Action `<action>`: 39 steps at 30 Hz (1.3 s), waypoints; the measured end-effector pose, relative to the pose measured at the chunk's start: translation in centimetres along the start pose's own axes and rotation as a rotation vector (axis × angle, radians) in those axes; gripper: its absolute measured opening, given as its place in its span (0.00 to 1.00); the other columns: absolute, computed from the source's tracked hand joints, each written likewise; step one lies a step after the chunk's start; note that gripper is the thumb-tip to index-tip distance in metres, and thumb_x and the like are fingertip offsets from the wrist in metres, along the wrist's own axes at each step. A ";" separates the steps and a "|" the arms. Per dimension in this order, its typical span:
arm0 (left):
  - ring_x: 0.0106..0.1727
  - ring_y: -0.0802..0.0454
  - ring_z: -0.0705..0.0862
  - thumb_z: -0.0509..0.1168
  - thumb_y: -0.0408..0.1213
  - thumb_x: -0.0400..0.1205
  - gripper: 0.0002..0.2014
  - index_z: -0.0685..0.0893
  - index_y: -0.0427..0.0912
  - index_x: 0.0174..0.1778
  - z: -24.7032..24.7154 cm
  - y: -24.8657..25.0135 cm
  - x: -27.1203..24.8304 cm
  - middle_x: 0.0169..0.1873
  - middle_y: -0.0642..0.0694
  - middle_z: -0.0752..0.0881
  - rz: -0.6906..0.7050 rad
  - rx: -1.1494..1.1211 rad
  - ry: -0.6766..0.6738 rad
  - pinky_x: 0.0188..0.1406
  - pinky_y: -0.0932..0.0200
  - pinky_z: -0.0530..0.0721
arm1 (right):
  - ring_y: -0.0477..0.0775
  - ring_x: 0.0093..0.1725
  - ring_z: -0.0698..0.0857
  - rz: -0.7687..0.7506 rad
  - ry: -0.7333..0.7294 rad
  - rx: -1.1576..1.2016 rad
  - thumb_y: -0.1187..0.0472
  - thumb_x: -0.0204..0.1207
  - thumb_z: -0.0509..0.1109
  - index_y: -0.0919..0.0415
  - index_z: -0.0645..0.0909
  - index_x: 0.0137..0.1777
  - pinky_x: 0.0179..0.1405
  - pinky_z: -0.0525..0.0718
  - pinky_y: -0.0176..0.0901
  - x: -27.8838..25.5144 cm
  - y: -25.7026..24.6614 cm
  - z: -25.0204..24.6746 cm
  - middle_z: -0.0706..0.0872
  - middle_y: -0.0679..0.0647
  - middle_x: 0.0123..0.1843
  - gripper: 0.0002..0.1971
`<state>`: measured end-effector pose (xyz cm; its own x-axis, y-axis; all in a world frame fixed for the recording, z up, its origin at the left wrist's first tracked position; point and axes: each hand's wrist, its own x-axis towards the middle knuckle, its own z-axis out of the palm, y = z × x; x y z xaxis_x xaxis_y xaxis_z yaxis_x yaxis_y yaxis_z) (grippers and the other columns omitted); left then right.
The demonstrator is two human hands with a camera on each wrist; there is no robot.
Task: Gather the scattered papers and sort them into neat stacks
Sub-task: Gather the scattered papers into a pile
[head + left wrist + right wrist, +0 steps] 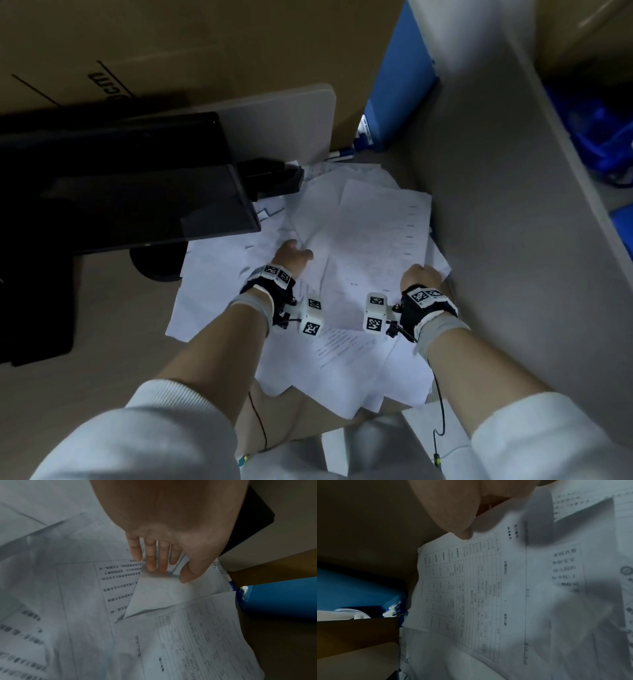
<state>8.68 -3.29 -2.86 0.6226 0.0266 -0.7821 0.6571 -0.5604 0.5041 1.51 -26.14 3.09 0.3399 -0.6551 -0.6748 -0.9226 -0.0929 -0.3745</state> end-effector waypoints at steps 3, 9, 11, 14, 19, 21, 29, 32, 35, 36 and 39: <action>0.77 0.39 0.77 0.66 0.42 0.85 0.29 0.71 0.37 0.82 0.1 0.1 -0.4 0.80 0.39 0.74 -0.031 0.045 -0.029 0.71 0.55 0.75 | 0.65 0.74 0.75 0.063 -0.013 0.134 0.57 0.87 0.61 0.68 0.67 0.80 0.68 0.73 0.50 1.6 0.9 1.0 0.73 0.64 0.79 0.25; 0.68 0.37 0.84 0.68 0.44 0.84 0.18 0.88 0.34 0.64 0.5 -0.8 -1.1 0.66 0.35 0.87 -0.010 0.120 -0.065 0.63 0.55 0.80 | 0.59 0.59 0.81 -0.072 -0.116 0.174 0.60 0.84 0.66 0.64 0.78 0.73 0.58 0.72 0.41 1.8 1.3 2.5 0.82 0.59 0.71 0.19; 0.68 0.39 0.83 0.69 0.43 0.84 0.20 0.85 0.34 0.68 0.6 -0.9 -1.5 0.68 0.36 0.85 0.003 0.080 -0.061 0.64 0.56 0.79 | 0.61 0.73 0.76 -0.068 -0.100 0.142 0.58 0.87 0.62 0.65 0.70 0.80 0.67 0.70 0.43 1.6 1.1 2.2 0.75 0.58 0.78 0.23; 0.71 0.36 0.81 0.70 0.56 0.73 0.37 0.79 0.39 0.75 0.7 -0.7 -2.1 0.72 0.39 0.81 0.011 0.013 0.012 0.70 0.47 0.80 | 0.64 0.76 0.74 -0.050 -0.083 0.059 0.60 0.88 0.57 0.66 0.67 0.81 0.73 0.70 0.47 1.6 0.9 1.9 0.71 0.61 0.81 0.23; 0.57 0.40 0.86 0.71 0.36 0.83 0.13 0.83 0.33 0.61 1.7 -0.2 -2.9 0.58 0.37 0.84 0.053 -0.170 -0.096 0.47 0.63 0.83 | 0.63 0.59 0.80 -0.106 -0.215 -0.098 0.66 0.85 0.57 0.70 0.77 0.71 0.55 0.74 0.43 1.9 0.9 1.2 0.81 0.64 0.70 0.18; 0.48 0.43 0.88 0.72 0.34 0.83 0.09 0.87 0.35 0.57 2.2 -0.3 -3.6 0.53 0.37 0.88 0.042 -0.198 -0.123 0.43 0.65 0.86 | 0.62 0.64 0.80 -0.163 -0.235 -0.037 0.63 0.85 0.61 0.68 0.75 0.74 0.62 0.75 0.44 1.9 1.0 1.2 0.80 0.62 0.73 0.19; 0.71 0.34 0.81 0.69 0.40 0.84 0.28 0.75 0.30 0.78 2.1 -0.7 -3.1 0.72 0.35 0.82 -0.159 -0.281 0.030 0.64 0.52 0.78 | 0.55 0.55 0.84 -0.603 -0.463 -0.238 0.67 0.81 0.65 0.64 0.83 0.66 0.46 0.78 0.34 1.1 -2.7 3.3 0.88 0.60 0.63 0.15; 0.63 0.32 0.86 0.71 0.46 0.77 0.29 0.80 0.32 0.71 2.4 -0.5 -2.3 0.66 0.35 0.86 -0.175 -0.320 0.087 0.60 0.50 0.84 | 0.64 0.64 0.81 -0.604 -0.268 -0.319 0.58 0.83 0.62 0.55 0.85 0.64 0.60 0.80 0.48 2.5 -4.2 3.5 0.86 0.56 0.62 0.14; 0.68 0.37 0.82 0.72 0.40 0.80 0.29 0.76 0.32 0.75 2.3 0.4 -2.1 0.71 0.43 0.81 -0.141 -0.421 0.162 0.60 0.55 0.78 | 0.67 0.71 0.75 -0.558 -0.172 -0.498 0.49 0.81 0.62 0.54 0.82 0.68 0.67 0.77 0.57 4.9 -4.7 3.3 0.80 0.58 0.69 0.19; 0.69 0.39 0.80 0.71 0.36 0.82 0.28 0.73 0.32 0.77 2.4 0.8 -2.2 0.69 0.46 0.78 -0.150 -0.468 0.158 0.59 0.55 0.76 | 0.66 0.73 0.74 -0.541 -0.184 -0.516 0.47 0.80 0.63 0.54 0.80 0.70 0.69 0.76 0.57 5.8 -4.7 3.4 0.77 0.59 0.72 0.21; 0.56 0.40 0.87 0.72 0.30 0.80 0.18 0.80 0.30 0.65 3.0 1.6 -1.7 0.63 0.41 0.86 -0.126 -0.573 0.096 0.47 0.52 0.84 | 0.65 0.74 0.74 -0.402 -0.290 -0.415 0.46 0.75 0.71 0.58 0.73 0.77 0.73 0.75 0.59 8.0 -4.1 4.1 0.75 0.58 0.76 0.32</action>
<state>7.40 -6.70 -1.81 0.5429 0.1538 -0.8256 0.8365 -0.0125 0.5478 8.79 -27.91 -3.33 0.6556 -0.2847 -0.6994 -0.6872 -0.6089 -0.3962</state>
